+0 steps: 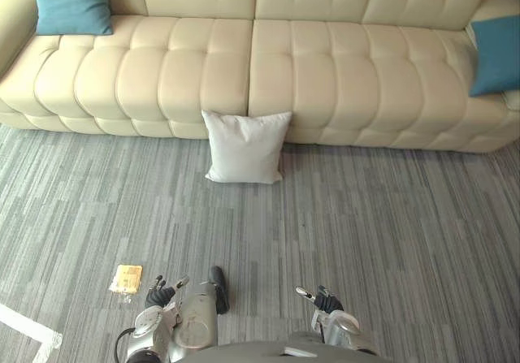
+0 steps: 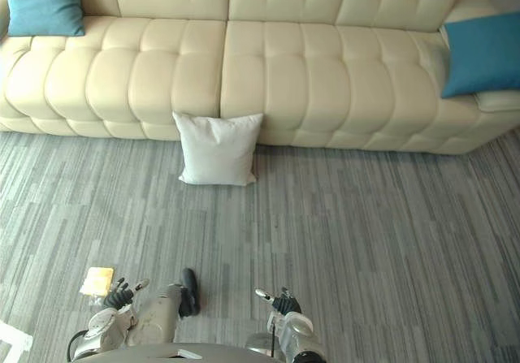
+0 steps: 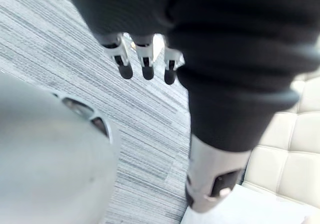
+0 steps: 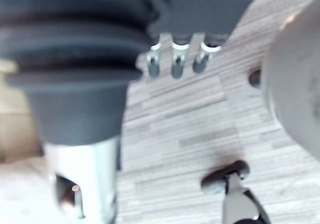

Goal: Pick up cushions and gather them together orderly.

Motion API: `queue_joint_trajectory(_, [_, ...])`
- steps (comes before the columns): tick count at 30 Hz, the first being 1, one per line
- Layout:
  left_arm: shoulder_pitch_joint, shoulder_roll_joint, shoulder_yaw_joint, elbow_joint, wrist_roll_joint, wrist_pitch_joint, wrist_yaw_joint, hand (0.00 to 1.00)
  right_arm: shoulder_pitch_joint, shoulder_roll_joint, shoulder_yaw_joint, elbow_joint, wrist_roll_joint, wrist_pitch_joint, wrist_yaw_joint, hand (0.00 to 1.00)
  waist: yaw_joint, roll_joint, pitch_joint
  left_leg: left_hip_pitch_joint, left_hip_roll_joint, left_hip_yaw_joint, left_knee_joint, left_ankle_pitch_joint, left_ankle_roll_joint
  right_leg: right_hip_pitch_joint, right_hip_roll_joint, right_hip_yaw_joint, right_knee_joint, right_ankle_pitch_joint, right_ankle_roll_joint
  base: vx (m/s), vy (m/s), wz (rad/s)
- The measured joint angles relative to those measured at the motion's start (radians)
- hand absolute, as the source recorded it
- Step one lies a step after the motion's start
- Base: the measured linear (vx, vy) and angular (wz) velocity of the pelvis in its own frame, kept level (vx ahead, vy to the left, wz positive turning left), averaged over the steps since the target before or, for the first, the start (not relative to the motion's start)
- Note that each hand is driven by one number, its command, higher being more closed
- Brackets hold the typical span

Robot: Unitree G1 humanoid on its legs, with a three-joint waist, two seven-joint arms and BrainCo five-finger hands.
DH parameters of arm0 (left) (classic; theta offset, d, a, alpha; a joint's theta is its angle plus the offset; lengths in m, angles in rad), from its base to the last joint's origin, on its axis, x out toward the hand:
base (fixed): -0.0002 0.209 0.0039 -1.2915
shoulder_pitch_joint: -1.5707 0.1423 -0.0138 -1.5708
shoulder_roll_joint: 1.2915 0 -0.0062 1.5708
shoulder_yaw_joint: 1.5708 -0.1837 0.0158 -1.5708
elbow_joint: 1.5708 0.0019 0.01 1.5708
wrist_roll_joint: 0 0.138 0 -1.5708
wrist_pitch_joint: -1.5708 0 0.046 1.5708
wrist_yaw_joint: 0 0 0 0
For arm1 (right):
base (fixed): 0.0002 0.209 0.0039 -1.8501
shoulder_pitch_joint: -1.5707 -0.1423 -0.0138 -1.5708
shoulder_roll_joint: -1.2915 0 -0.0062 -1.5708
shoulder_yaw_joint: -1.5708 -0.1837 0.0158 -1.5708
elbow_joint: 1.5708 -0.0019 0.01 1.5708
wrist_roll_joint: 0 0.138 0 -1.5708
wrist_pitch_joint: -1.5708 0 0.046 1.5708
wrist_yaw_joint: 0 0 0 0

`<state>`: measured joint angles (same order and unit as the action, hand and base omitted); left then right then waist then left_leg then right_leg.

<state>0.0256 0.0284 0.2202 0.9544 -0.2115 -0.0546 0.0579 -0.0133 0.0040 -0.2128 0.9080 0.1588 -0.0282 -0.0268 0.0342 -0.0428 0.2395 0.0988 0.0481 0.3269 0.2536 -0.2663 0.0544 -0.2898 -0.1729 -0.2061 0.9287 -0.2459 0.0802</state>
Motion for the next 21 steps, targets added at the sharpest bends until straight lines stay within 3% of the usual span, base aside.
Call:
queue_joint_trajectory(2, [-0.011,-0.026,0.013,0.002,0.000,0.001,0.000,0.00,-0.005,-0.011,0.001,0.000,0.000,0.000,0.002,0.00,-0.016,0.008,-0.001,0.076,0.007,-0.004,-0.054,-0.020,-0.025,-0.042,0.058,-0.081,-0.319,0.027,-0.036,0.38,-0.080,0.09])
queue_joint_trajectory(3, [-0.014,-0.028,0.013,0.004,0.001,0.001,0.000,0.00,-0.005,-0.012,0.001,0.001,0.000,0.001,0.002,0.00,-0.018,0.008,-0.001,0.083,0.007,-0.006,-0.061,-0.022,-0.028,-0.048,0.066,-0.084,-0.364,0.039,-0.043,0.43,-0.113,0.33])
queue_joint_trajectory(4, [-0.022,-0.039,0.013,0.013,0.001,0.001,-0.001,0.00,-0.006,-0.016,-0.001,0.002,0.000,0.002,0.002,0.00,-0.034,0.010,0.000,0.108,0.007,-0.030,-0.084,-0.033,-0.046,-0.060,0.090,-0.076,-0.545,0.111,-0.046,0.37,-0.120,0.39])
queue_joint_trajectory(5, [-0.023,-0.042,0.012,0.021,0.002,0.001,-0.001,0.00,-0.003,-0.018,-0.005,0.004,0.000,0.002,0.002,0.00,-0.040,0.010,0.001,0.122,0.006,-0.044,-0.093,-0.040,-0.057,-0.056,0.094,-0.068,-0.611,0.143,-0.045,0.50,-0.185,0.67])
queue_joint_trajectory(6, [-0.024,-0.048,0.013,0.032,0.014,0.001,-0.002,0.00,0.006,-0.023,-0.008,0.009,0.000,0.004,0.002,0.00,-0.050,0.015,0.004,0.162,0.004,-0.076,-0.115,-0.055,-0.075,-0.046,0.101,-0.041,-0.677,0.223,-0.054,0.52,-0.212,0.74])
queue_joint_trajectory(7, [-0.026,-0.059,0.013,0.045,0.021,0.001,-0.004,0.00,0.016,-0.039,-0.028,0.009,0.002,0.006,0.002,0.00,-0.054,0.033,0.006,0.208,0.026,-0.111,-0.131,-0.066,-0.079,-0.024,0.116,-0.030,-0.636,0.289,-0.087,0.62,-0.261,0.82])
queue_joint_trajectory(9, [-0.025,-0.085,0.013,0.045,0.024,0.001,-0.009,0.00,0.013,-0.056,-0.046,-0.001,0.004,0.001,0.002,0.00,-0.063,0.086,0.004,0.194,0.069,-0.164,-0.044,-0.060,-0.086,-0.034,0.119,-0.071,-0.517,0.191,-0.123,0.61,-0.298,0.69])
queue_joint_trajectory(10, [-0.027,-0.092,0.013,0.040,0.030,0.001,-0.013,0.00,0.012,-0.058,-0.044,-0.012,0.000,0.002,0.002,0.00,-0.070,0.102,0.002,0.112,0.108,-0.195,0.147,-0.043,-0.128,-0.004,0.125,-0.100,-0.501,0.148,-0.139,0.51,-0.289,0.57])
queue_joint_trajectory(11, [-0.028,-0.091,0.014,0.038,0.031,0.002,-0.016,0.00,0.013,-0.058,-0.043,-0.017,0.000,0.004,0.002,0.00,-0.071,0.105,0.003,0.081,0.123,-0.202,0.222,-0.029,-0.151,0.013,0.129,-0.107,-0.505,0.140,-0.142,0.59,-0.313,0.44])
queue_joint_trajectory(12, [-0.025,-0.092,0.021,0.025,0.030,0.002,-0.019,0.00,0.016,-0.058,-0.042,-0.024,0.001,0.006,0.002,0.00,-0.064,0.113,0.005,0.003,0.170,-0.209,0.423,0.006,-0.201,0.070,0.157,-0.114,-0.537,0.123,-0.154,0.49,-0.230,0.01])
queue_joint_trajectory(14, [-0.005,-0.090,0.039,-0.013,0.029,0.001,-0.019,0.00,0.020,-0.054,-0.030,-0.019,0.003,0.011,0.002,0.00,-0.043,0.116,0.006,-0.057,0.243,-0.160,0.629,0.008,-0.208,0.191,0.215,-0.104,-0.621,0.112,-0.168,0.46,-0.173,-0.34])
queue_joint_trajectory(17, [0.000,-0.099,0.043,-0.043,0.027,0.001,-0.020,0.00,0.025,-0.052,-0.028,-0.016,0.012,0.014,0.001,0.00,-0.038,0.114,0.004,-0.135,0.274,-0.088,0.605,-0.003,-0.193,0.297,0.234,-0.085,-0.712,0.112,-0.170,0.42,-0.082,-0.22])
queue_joint_trajectory(20, [-0.004,-0.102,0.048,-0.056,0.027,-0.001,-0.020,0.00,0.030,-0.050,-0.029,-0.014,0.012,0.015,-0.001,0.00,-0.019,0.111,0.005,-0.191,0.269,-0.075,0.457,-0.025,-0.190,0.359,0.224,-0.051,-0.749,0.114,-0.167,0.35,0.065,-0.31])
queue_joint_trajectory(21, [-0.006,-0.102,0.049,-0.059,0.027,-0.001,-0.019,0.00,0.031,-0.047,-0.028,-0.011,0.012,0.014,-0.002,0.00,-0.010,0.106,0.005,-0.200,0.250,-0.085,0.332,-0.016,-0.186,0.380,0.206,-0.044,-0.751,0.116,-0.160,0.18,0.114,-0.30])
